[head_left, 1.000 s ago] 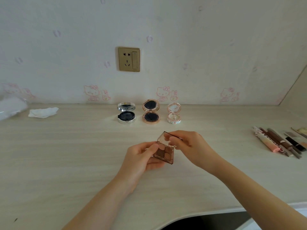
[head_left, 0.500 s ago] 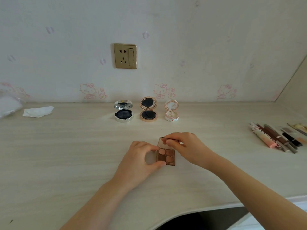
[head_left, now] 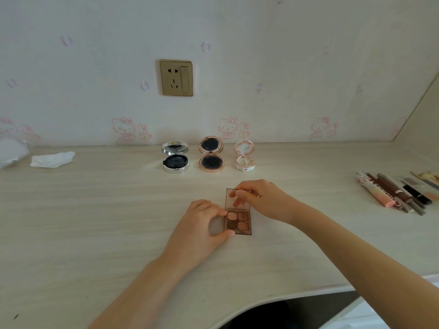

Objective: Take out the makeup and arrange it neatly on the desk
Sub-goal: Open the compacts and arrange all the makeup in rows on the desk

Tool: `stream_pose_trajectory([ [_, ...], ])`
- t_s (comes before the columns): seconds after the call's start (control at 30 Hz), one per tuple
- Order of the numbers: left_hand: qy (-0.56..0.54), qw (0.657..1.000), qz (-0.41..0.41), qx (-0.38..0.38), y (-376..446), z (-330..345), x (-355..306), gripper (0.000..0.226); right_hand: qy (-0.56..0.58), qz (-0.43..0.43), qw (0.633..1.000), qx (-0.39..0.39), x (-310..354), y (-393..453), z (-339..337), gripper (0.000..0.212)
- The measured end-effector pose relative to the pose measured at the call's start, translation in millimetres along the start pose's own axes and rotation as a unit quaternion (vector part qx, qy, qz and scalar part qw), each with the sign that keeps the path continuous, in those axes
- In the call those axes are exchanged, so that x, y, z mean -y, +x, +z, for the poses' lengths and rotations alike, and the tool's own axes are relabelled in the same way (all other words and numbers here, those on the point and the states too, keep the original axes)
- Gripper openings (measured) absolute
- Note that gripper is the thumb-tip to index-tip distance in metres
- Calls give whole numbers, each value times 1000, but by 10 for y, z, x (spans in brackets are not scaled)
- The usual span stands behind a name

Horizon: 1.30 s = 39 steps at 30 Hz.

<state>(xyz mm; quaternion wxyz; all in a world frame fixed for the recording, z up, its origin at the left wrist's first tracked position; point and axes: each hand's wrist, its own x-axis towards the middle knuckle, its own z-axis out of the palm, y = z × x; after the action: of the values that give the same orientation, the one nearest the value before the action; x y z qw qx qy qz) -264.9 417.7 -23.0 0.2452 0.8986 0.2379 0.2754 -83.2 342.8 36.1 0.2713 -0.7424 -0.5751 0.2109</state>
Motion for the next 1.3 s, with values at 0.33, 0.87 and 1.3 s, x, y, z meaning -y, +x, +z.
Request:
stream_pose_trajectory([
  [0.33, 1, 1000, -3, -5, -5, -12, -10, 41, 37, 35, 998, -19, -18, -71, -31, 30],
  [0.87, -3, 999, -30, 9, -21, 6, -32, 42, -103, -32, 986, -125, -191, -774, 472, 53],
  [1.3, -32, 993, -111, -31, 141, -151, 51, 46, -105, -68, 984, -130, -21, -269, 533, 46],
])
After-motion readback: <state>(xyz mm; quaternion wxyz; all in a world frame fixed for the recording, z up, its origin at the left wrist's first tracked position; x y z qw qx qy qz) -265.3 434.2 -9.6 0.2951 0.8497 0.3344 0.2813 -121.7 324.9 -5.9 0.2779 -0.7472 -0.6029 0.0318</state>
